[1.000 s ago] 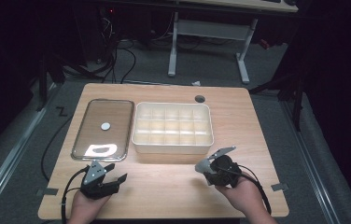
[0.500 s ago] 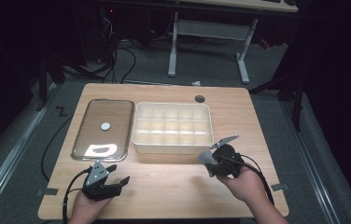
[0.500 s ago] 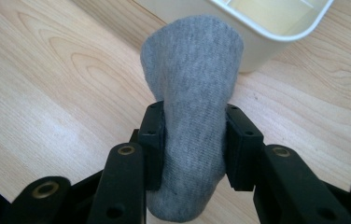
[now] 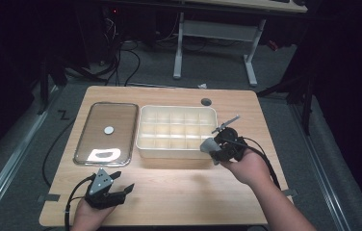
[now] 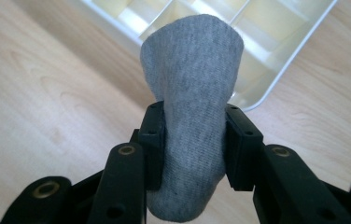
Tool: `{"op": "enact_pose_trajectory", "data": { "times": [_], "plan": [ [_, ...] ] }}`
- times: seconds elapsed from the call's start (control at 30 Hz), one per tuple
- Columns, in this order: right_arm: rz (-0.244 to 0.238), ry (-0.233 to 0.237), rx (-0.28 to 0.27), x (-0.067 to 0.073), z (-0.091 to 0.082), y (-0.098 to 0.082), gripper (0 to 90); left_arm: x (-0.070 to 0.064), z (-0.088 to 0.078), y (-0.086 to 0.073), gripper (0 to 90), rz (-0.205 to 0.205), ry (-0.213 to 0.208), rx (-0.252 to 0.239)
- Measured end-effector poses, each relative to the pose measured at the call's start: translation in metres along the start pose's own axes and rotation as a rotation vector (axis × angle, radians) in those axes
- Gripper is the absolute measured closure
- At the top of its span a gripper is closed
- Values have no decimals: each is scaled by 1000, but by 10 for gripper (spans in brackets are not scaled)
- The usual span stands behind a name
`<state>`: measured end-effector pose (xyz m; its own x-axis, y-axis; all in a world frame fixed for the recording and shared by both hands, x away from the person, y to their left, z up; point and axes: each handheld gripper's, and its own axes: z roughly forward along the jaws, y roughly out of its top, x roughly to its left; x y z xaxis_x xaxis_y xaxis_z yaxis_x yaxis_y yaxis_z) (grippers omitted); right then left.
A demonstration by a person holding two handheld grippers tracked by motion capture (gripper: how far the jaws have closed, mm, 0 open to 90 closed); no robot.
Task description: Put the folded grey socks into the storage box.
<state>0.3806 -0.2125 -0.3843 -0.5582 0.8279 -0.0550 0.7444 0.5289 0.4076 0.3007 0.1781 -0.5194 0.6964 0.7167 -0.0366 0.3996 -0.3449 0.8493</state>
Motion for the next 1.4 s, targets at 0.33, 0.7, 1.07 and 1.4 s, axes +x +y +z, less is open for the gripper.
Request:
{"op": "enact_pose_trajectory", "data": {
  "times": [0.33, 0.7, 1.07, 1.4],
  "plan": [
    [21, -36, 63, -20, 27, 32, 653, 0, 1, 0, 329, 9, -3, 2],
    [41, -135, 181, -29, 62, 51, 672, 0, 1, 0, 332, 14, -4, 5],
    [-11, -108, 290, -28, 82, 56, 693, 0, 2, -1, 346, 19, -8, 15],
    [17, -38, 325, -35, 90, 56, 699, -1, 3, -1, 345, 21, -10, 18]
  ]
}}
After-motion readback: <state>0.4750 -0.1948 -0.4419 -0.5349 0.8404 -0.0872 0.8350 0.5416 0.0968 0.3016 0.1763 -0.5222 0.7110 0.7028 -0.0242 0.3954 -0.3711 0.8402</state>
